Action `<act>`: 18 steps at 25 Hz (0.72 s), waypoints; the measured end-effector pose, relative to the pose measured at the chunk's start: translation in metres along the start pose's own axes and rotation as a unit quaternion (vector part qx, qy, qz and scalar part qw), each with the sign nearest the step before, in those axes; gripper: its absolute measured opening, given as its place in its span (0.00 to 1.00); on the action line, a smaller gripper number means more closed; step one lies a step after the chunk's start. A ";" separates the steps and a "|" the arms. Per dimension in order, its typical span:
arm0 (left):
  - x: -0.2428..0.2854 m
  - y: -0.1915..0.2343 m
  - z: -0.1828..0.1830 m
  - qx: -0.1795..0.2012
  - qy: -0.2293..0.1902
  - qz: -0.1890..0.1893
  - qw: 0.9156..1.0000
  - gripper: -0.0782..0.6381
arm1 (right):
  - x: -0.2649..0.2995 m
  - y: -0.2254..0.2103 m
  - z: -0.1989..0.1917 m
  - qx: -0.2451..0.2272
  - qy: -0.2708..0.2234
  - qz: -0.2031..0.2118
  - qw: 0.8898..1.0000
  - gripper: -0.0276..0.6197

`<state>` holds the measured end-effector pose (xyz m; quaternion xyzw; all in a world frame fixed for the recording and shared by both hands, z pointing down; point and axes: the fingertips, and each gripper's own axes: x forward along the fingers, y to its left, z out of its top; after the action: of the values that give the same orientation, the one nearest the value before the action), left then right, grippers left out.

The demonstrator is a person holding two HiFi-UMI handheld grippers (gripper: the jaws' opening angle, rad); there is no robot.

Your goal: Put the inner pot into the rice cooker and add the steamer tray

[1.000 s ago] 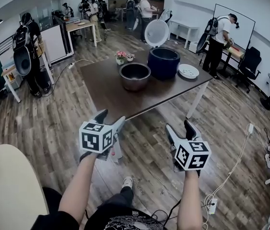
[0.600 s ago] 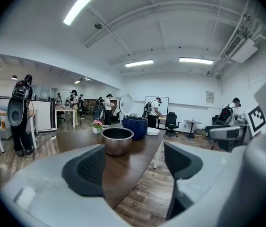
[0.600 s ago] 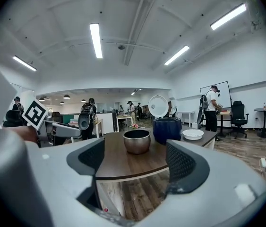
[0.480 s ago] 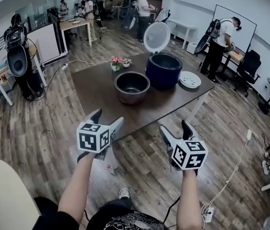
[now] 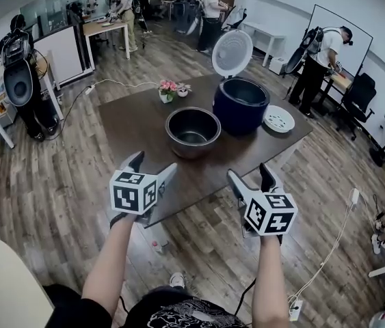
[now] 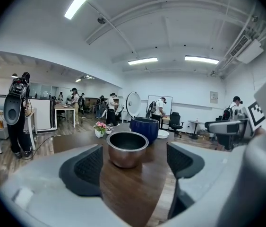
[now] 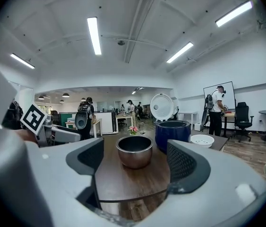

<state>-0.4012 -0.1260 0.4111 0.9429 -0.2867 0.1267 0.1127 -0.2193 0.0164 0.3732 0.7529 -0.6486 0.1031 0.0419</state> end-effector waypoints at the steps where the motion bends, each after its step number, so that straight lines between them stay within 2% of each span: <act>1: 0.003 0.004 0.001 -0.001 -0.001 0.001 1.000 0.70 | 0.005 0.000 0.001 -0.001 0.001 0.000 1.000 0.67; 18: 0.048 0.046 0.010 -0.005 0.000 -0.001 1.000 0.70 | 0.072 0.001 -0.001 -0.005 0.016 0.004 1.000 0.67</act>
<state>-0.3872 -0.1908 0.4230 0.9427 -0.2860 0.1252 0.1174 -0.2103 -0.0530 0.3894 0.7485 -0.6512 0.1121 0.0556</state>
